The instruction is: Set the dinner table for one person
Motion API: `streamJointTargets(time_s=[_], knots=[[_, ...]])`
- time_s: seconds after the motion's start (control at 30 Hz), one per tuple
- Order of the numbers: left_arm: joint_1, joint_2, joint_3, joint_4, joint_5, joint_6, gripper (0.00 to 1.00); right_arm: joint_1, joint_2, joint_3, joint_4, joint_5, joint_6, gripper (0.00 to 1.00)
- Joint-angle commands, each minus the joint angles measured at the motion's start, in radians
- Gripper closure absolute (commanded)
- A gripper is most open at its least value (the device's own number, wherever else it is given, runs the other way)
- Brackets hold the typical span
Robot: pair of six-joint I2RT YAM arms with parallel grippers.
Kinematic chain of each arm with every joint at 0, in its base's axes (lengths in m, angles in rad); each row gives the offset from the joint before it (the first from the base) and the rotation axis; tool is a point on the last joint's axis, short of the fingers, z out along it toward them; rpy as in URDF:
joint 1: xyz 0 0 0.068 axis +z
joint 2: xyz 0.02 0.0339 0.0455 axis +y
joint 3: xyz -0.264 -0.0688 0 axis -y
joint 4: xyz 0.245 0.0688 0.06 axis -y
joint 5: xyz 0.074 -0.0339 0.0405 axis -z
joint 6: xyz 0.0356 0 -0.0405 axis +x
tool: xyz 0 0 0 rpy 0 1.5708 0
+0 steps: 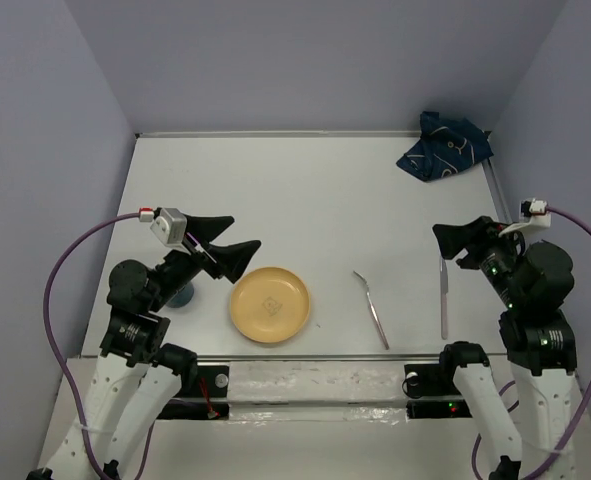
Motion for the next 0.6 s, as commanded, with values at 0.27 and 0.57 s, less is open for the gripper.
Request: streamJointTargets(time_s=[0.27,0.57], knots=[[0.004,0.017,0.006,0.041,0.04,0.01,0.01,-0.007,0.257,-0.014,0.133,0.153,-0.049,0.36],[0.006,0.038,0.006,0.016,0.011,-0.001,0.01,-0.007,0.574,0.055,0.315,0.331,-0.079,0.36]])
